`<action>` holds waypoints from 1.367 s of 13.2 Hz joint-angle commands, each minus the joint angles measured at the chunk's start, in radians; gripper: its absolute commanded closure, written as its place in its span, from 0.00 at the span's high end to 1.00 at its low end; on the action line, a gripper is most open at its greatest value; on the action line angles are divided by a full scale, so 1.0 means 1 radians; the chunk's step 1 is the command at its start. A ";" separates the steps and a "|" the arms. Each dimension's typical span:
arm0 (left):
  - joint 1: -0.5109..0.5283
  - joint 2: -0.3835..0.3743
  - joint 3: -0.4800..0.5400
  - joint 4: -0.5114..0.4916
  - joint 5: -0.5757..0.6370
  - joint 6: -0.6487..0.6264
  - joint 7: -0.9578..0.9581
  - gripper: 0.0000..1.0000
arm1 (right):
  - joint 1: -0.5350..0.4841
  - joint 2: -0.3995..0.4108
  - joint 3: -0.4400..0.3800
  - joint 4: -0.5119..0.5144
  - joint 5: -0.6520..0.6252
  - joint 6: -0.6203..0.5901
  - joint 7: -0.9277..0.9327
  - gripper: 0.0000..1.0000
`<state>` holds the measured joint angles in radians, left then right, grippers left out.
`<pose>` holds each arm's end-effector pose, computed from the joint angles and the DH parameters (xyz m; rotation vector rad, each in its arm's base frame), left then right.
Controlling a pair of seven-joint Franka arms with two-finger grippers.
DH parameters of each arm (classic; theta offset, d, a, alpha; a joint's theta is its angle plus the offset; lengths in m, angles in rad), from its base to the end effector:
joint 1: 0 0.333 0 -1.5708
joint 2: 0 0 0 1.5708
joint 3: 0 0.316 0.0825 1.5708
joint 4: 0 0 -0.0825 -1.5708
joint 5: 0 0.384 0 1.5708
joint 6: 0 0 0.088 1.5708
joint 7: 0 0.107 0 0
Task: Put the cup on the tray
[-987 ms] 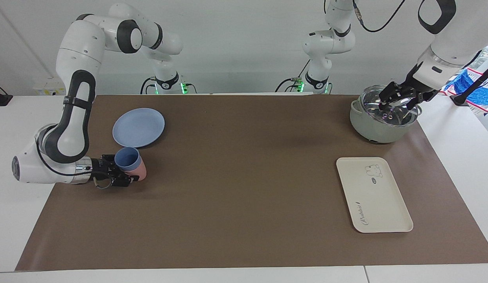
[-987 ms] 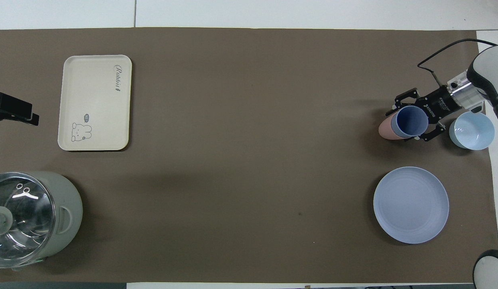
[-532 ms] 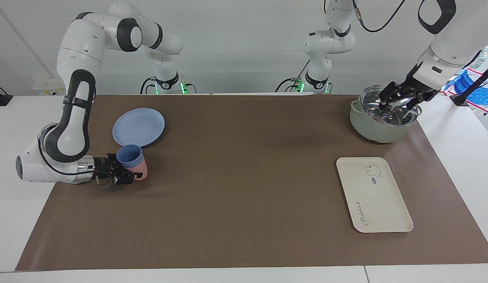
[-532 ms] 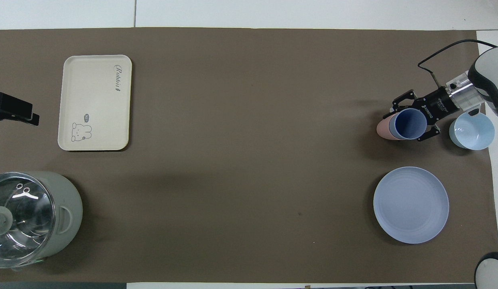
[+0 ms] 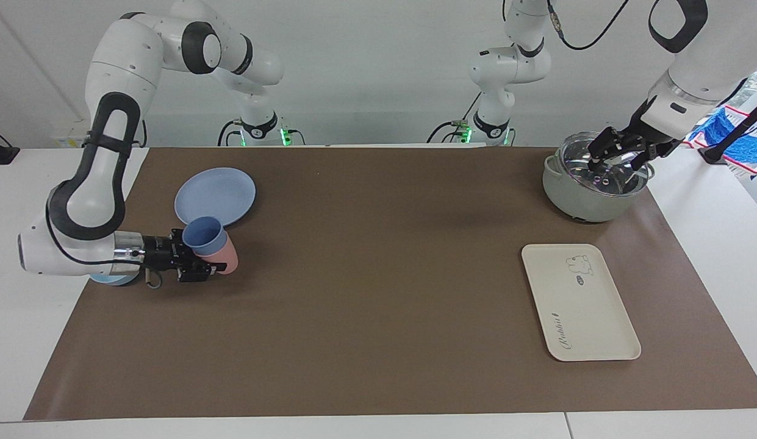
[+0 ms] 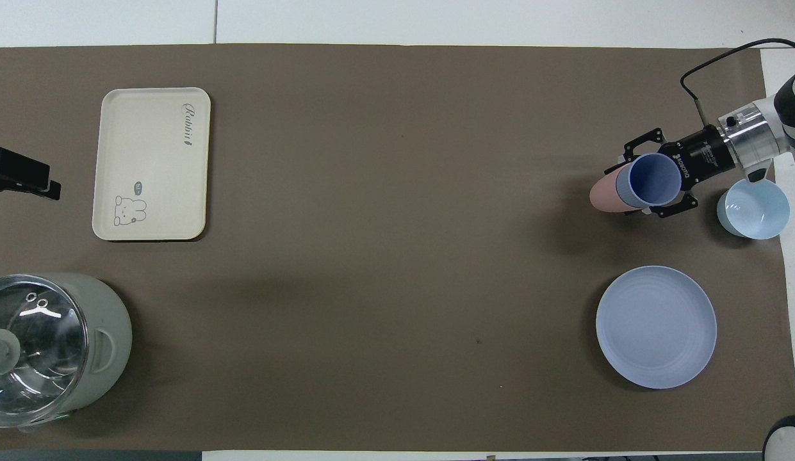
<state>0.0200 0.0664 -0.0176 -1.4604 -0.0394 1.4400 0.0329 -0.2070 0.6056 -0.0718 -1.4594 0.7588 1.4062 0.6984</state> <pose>0.5617 -0.0029 0.6280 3.0963 -0.0526 -0.1333 0.6435 -0.0901 0.3242 -2.0277 1.2636 0.9842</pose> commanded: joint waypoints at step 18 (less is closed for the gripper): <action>-0.234 -0.085 -0.007 -0.276 -0.054 0.462 -0.727 1.00 | 0.773 -0.188 0.004 -0.219 0.341 0.824 0.750 0.00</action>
<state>-0.1670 0.0070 -0.0298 -1.7006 -0.0672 1.8545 -0.5686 0.5281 0.4682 -0.0620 -1.6148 1.0780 2.1595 1.4366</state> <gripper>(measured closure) 0.000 0.207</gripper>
